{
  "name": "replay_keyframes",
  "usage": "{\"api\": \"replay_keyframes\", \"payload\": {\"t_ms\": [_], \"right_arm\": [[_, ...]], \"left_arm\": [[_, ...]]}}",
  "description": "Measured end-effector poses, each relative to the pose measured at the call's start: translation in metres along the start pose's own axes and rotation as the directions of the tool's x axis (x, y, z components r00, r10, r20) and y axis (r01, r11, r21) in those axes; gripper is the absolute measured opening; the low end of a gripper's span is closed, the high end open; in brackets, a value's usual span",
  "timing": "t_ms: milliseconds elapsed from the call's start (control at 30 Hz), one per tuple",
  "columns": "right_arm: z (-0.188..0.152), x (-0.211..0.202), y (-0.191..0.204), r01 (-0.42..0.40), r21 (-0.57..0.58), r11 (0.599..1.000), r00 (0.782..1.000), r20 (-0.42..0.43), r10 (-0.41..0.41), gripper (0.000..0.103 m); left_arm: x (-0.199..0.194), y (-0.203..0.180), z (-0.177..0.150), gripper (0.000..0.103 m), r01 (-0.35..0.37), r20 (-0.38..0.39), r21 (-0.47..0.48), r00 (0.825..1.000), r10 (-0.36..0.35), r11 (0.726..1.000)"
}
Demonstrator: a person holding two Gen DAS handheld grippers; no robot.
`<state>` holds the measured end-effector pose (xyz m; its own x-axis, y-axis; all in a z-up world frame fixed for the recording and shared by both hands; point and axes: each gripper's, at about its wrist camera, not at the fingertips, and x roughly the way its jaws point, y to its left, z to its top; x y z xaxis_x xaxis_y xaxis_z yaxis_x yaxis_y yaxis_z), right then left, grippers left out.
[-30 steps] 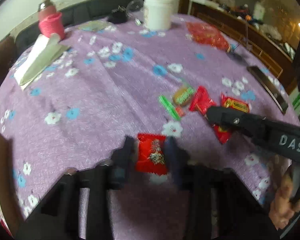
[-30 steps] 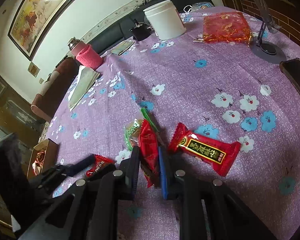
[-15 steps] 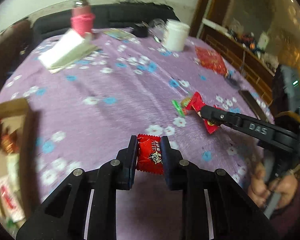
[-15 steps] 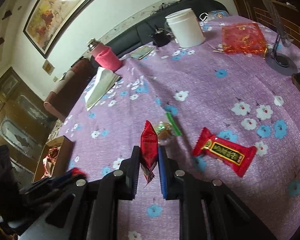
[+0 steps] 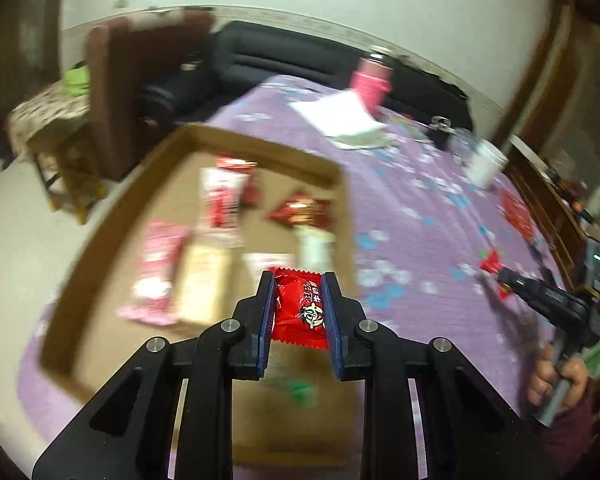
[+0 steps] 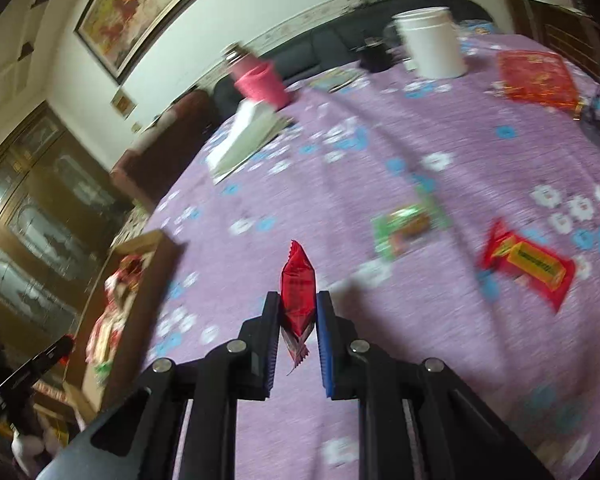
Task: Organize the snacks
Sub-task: 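Carry both red candies into the box and open both tools, then withdraw both tools from the box back over the table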
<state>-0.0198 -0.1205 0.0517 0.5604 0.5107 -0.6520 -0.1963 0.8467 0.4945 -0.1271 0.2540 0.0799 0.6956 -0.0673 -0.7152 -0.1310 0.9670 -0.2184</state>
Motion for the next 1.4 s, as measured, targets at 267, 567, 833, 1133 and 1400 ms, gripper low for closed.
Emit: {"api": "replay_keyframes", "payload": {"t_ms": [267,567,833,1133,1400], "right_arm": [[-0.027,0.011,0.106,-0.167,-0.145,0.975,0.981,-0.121,0.150,0.020],[-0.069,0.062,0.192,-0.297,-0.215,0.930,0.925,-0.308,0.224,0.020],[-0.100,0.088,0.234,-0.335,-0.307,0.891,0.900,-0.385,0.206,0.021],[-0.109,0.081,0.240,-0.278,-0.412,0.868,0.933,-0.333,0.141,0.030],[-0.095,0.054,0.222,-0.228,-0.396,0.889,0.960,-0.243,0.138,0.045]], "left_arm": [[0.006,0.045,-0.015,0.022,-0.068,-0.033,-0.093,0.997,0.065,0.993],[0.012,0.070,-0.019,0.023,-0.061,-0.066,-0.172,0.997,0.050,0.983],[-0.003,0.083,-0.018,0.023,-0.042,-0.038,-0.236,0.999,0.034,0.971],[-0.014,0.079,-0.017,0.023,-0.023,-0.016,-0.235,1.000,0.020,0.972],[-0.014,0.053,-0.018,0.023,-0.035,-0.029,-0.168,0.999,0.030,0.985]]}}
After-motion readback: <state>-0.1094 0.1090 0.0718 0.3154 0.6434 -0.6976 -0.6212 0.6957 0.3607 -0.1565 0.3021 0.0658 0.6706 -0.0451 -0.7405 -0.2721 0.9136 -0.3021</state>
